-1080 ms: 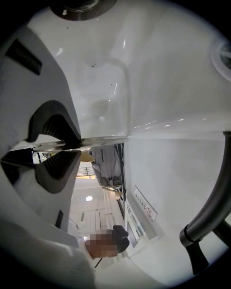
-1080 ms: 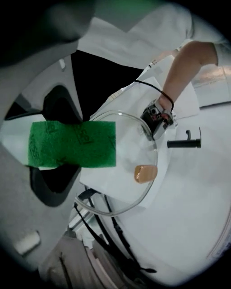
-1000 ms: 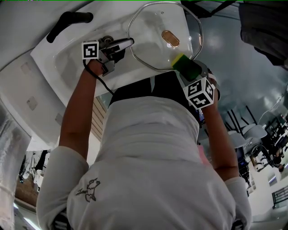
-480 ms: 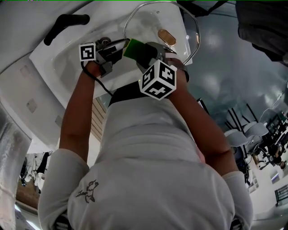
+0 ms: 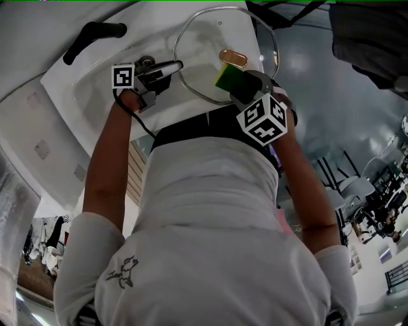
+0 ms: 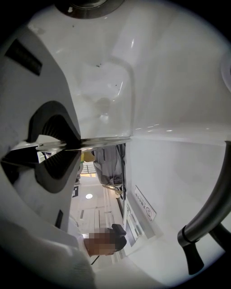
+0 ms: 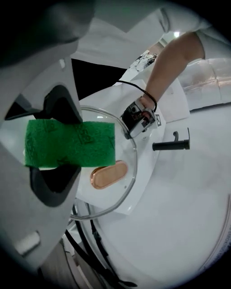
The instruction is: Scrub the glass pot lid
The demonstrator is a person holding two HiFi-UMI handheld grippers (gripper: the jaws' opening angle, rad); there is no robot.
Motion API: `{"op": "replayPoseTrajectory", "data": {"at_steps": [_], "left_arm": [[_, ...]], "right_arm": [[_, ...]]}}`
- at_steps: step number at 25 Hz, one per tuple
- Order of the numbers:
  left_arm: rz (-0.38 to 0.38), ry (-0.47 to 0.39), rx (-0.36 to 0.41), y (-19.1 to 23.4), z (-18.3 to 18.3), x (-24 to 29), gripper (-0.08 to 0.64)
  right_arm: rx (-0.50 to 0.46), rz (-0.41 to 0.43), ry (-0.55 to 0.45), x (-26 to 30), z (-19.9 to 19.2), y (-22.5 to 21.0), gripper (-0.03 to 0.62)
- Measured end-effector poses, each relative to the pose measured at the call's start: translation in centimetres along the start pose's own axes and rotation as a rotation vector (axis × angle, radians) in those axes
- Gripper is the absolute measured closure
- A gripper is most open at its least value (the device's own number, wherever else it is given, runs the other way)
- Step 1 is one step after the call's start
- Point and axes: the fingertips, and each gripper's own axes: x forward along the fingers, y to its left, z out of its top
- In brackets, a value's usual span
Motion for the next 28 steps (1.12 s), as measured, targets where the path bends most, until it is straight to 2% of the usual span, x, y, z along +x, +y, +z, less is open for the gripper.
{"op": "replayPoseTrajectory", "data": {"at_steps": [4, 7, 11, 16, 19, 23, 28], "left_arm": [[0.001, 0.007, 0.008, -0.2, 0.1, 0.2, 0.494], [0.002, 0.018, 0.026, -0.1, 0.2, 0.1, 0.494], [0.035, 0.032, 0.04, 0.2, 0.3, 0.2, 0.494], [0.035, 0.032, 0.04, 0.0, 0.6, 0.4, 0.492], [0.05, 0.016, 0.052, 0.0, 0.7, 0.3, 0.492], [0.064, -0.005, 0.053, -0.2, 0.7, 0.3, 0.489], [0.08, -0.001, 0.079, -0.1, 1.1, 0.5, 0.488]], "right_arm": [[0.029, 0.042, 0.024, -0.8, -2.8, -1.8, 0.302], [0.085, 0.047, 0.049, -1.2, -5.6, -4.7, 0.302], [0.182, 0.09, 0.025, -1.5, -7.8, -8.1, 0.302], [0.232, 0.034, 0.086, -2.0, -10.9, -13.6, 0.301], [0.195, 0.026, 0.068, -2.7, -8.9, -15.0, 0.301], [0.138, 0.07, 0.011, -2.2, -2.5, -13.4, 0.299], [0.167, 0.092, -0.046, -0.9, 3.0, -12.0, 0.3]]}}
